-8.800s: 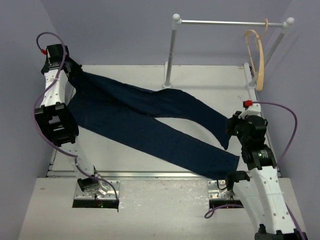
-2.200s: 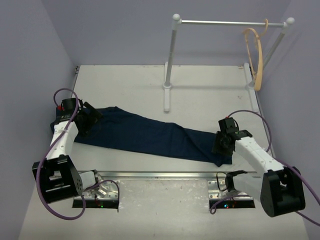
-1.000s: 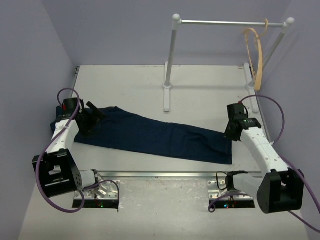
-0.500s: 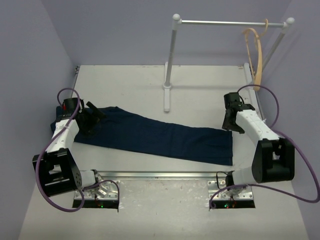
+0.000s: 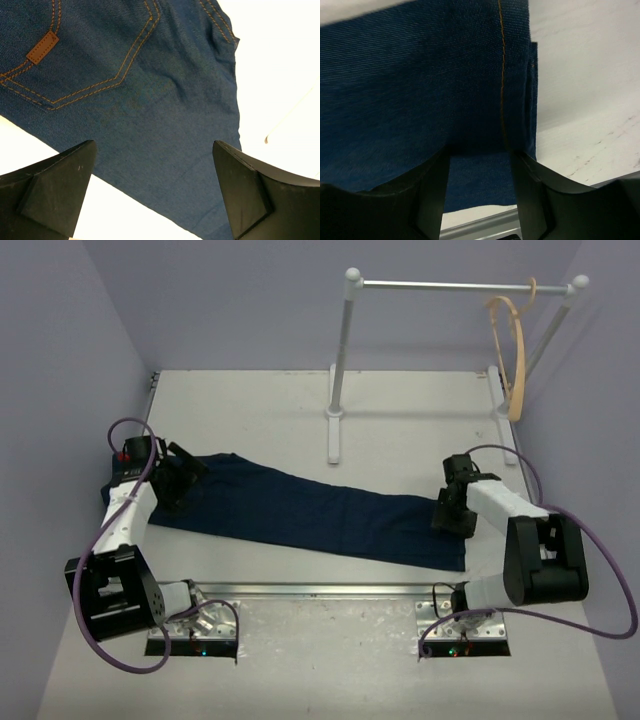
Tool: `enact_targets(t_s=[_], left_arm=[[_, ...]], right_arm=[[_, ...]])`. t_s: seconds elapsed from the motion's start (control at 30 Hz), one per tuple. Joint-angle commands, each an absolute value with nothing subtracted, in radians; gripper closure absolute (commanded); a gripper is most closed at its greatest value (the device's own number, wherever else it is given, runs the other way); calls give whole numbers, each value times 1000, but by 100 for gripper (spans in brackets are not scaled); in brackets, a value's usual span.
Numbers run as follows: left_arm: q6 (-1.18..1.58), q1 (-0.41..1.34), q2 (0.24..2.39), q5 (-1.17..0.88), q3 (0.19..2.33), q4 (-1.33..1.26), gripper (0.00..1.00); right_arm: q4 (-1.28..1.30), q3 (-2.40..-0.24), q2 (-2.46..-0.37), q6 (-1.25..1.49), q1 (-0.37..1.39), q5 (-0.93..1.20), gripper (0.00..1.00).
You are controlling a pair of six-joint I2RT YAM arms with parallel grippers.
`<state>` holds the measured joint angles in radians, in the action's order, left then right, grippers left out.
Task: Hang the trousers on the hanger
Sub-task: Fold the trousers at the center of the board.
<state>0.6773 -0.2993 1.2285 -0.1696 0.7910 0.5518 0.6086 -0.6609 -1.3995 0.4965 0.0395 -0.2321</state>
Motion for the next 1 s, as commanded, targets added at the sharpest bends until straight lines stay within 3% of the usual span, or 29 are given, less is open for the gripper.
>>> enact_targets(t_s=[0.0, 0.1, 0.17, 0.33, 0.6, 0.77, 0.97], left_arm=[[662, -288, 1189, -183, 816, 541, 0], [654, -287, 1195, -195, 807, 526, 0], [651, -287, 1202, -199, 804, 522, 0], [657, -287, 1231, -207, 791, 497, 0], [672, -287, 1281, -227, 792, 473, 0], [676, -287, 1285, -220, 812, 472, 0], [679, -287, 1336, -163, 901, 531, 0]], right_arm=[[551, -648, -1446, 497, 28, -237, 56], [551, -637, -1452, 508, 28, -268, 90], [558, -621, -1417, 521, 28, -284, 100], [617, -608, -1247, 550, 28, -293, 100], [775, -681, -1153, 548, 29, -317, 100], [835, -695, -1166, 561, 29, -297, 91], [856, -715, -1164, 563, 29, -222, 94]])
